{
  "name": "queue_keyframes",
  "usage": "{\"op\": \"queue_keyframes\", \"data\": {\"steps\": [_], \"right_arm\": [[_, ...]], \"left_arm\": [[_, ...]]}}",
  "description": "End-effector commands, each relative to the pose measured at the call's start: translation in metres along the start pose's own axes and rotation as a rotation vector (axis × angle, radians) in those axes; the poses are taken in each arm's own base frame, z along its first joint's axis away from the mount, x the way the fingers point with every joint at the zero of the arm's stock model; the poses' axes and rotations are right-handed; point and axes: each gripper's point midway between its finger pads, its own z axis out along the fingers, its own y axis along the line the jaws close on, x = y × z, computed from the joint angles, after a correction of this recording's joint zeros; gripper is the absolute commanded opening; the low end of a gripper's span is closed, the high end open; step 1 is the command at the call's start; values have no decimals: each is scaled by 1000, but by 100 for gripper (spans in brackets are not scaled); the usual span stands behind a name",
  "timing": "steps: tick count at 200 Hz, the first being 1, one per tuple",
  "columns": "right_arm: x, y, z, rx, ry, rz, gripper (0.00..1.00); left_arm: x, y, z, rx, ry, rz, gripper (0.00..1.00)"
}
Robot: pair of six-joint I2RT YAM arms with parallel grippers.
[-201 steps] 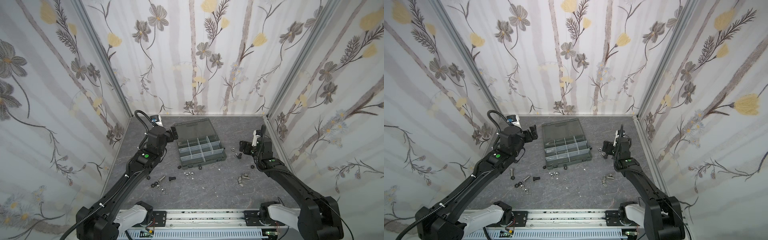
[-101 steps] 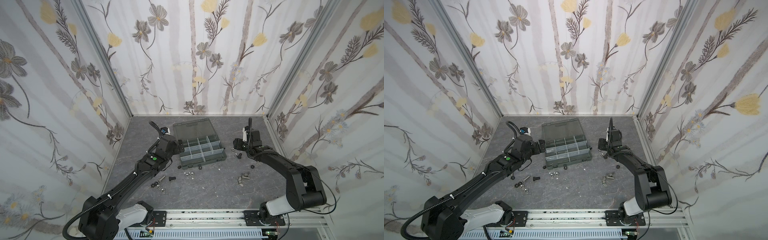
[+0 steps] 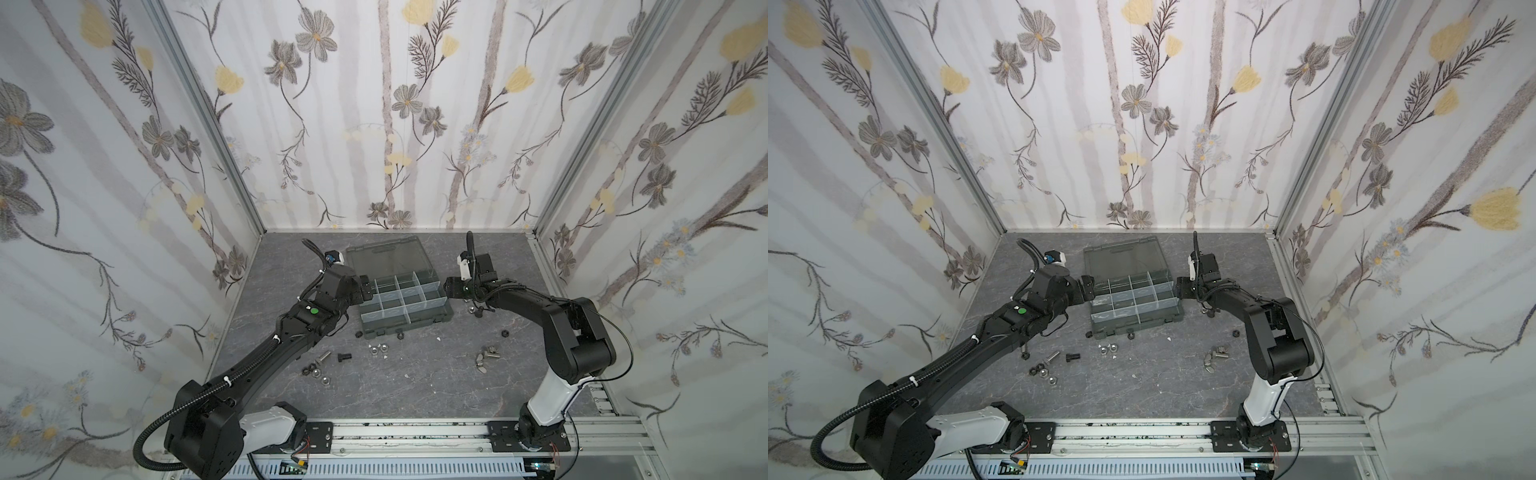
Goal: Sort the screws and nuts into containers
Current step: 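Move right gripper toward black bolt beside box while left gripper approaches box edge, then lower right gripper and grasp the black hex bolt by its head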
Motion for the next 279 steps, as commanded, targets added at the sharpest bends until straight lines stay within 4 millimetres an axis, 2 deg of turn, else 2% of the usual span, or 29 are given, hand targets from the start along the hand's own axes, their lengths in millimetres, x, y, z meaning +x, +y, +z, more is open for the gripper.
{"op": "queue_keyframes", "data": {"steps": [1,32,92,107,127,136,151,173,216,258,279], "right_arm": [[7,12,4,-31,35,-35,74],[12,28,13,-63,63,-59,73],[11,62,18,-149,73,-67,66],[11,72,19,-172,73,-56,62],[12,83,21,-207,84,-49,51],[13,84,22,-209,87,-47,50],[11,78,22,-179,83,-46,51],[1,67,13,-136,43,-39,60],[-17,44,-8,-102,-7,-24,57],[-5,10,-1,-6,47,-37,52],[1,4,7,18,73,-44,50]], "left_arm": [[-6,-3,0,3,-14,-27,100],[-3,-3,2,6,-5,-33,100],[-2,1,-3,2,-17,-34,100],[-1,1,-3,4,-15,-38,100],[0,1,-4,7,-16,-40,100],[0,2,-4,7,-18,-41,100],[0,1,-4,10,-19,-42,100],[1,2,-5,9,-20,-38,100],[3,7,-7,-3,-27,-30,100],[8,12,-7,-10,-25,-22,100],[11,12,-5,-8,-22,-21,100]]}}
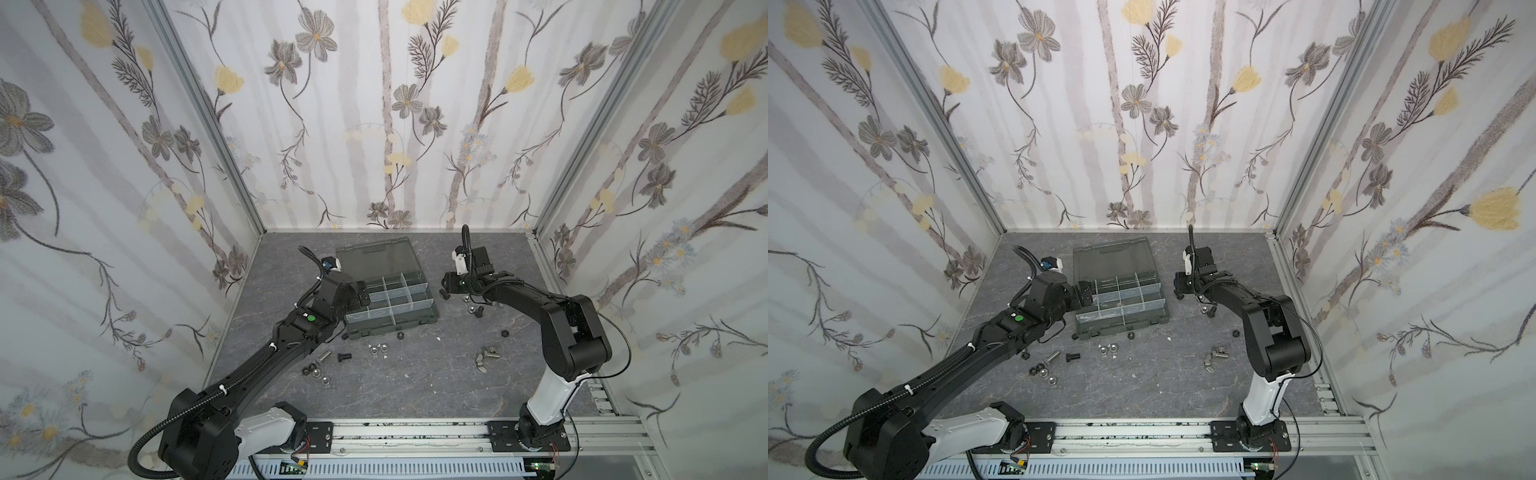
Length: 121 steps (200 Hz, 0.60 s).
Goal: Sort the screws and nuts into containers
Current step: 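Lower right gripper and grasp the black hex bolt by its head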
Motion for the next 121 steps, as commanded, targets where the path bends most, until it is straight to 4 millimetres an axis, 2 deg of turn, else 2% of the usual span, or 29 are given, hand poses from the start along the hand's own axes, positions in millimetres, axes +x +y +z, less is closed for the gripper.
{"op": "queue_keyframes", "data": {"steps": [1,48,121], "right_arm": [[13,-9,8,42,52,-30,50],[22,-8,23,60,106,-58,47],[43,-7,32,97,170,-103,42]], "left_arm": [[-4,0,0,3,-27,-6,100],[-3,0,1,4,-28,2,100],[-3,1,1,5,-38,11,100]]}}
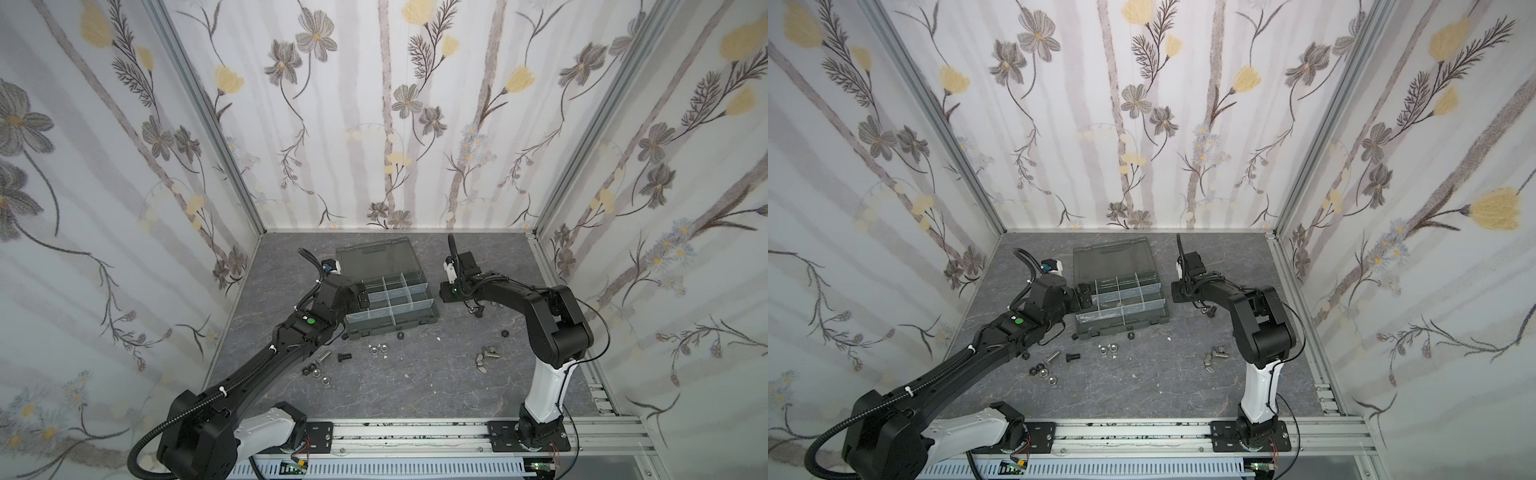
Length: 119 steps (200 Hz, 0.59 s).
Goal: Sort the screws and nuts into containers
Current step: 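Lower right gripper and grasp the black hex bolt by its head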
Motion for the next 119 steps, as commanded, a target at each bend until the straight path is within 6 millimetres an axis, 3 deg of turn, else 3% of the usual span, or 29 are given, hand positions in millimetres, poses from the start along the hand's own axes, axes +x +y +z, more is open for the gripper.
{"op": "queue_keyframes", "data": {"steps": [1,75,119], "right_arm": [[7,-3,3,28,26,-22,42],[9,-3,3,37,37,-23,20],[-1,2,-14,28,1,-23,15]], "left_arm": [[-7,-1,0,2,-30,-7,100],[-7,1,-6,6,-37,-11,100],[-9,2,-13,15,-47,-20,100]]}}
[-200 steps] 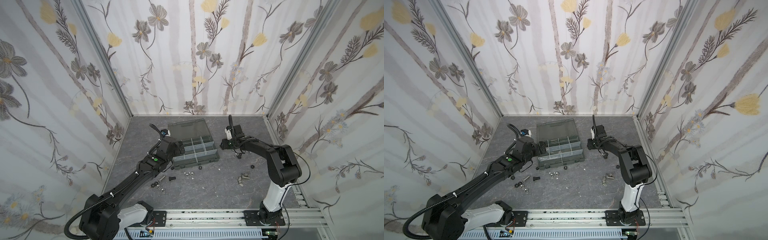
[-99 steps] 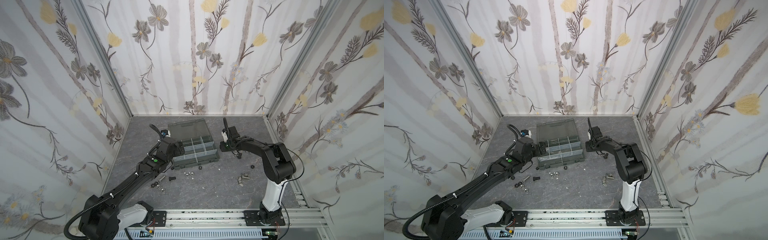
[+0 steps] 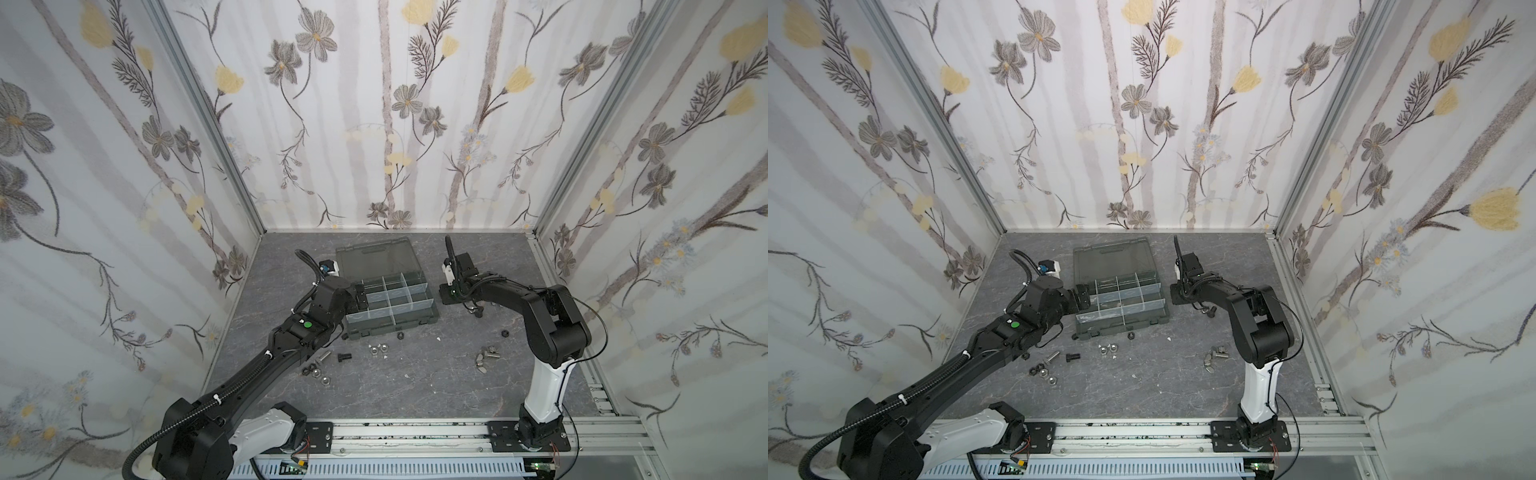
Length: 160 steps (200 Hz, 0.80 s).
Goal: Sort the screws and nuts into containers
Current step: 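Lower right gripper and grasp the black hex bolt by its head, then lift the black bolt over the box and release it into a compartment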
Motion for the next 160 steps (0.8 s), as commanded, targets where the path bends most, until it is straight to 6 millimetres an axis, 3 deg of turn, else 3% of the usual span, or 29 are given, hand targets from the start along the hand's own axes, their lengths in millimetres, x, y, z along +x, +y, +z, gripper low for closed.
{"op": "queue_keyframes", "data": {"steps": [1,102,160], "right_arm": [[-7,2,-14,4,-24,-6,15],[-33,23,-73,-53,-135,-11,11],[-30,62,-85,-146,-138,-65,11]], "left_arm": [[-5,1,-4,0,-22,-15,100],[7,12,-22,14,-18,-45,100],[22,21,-26,7,9,-55,100]]}}
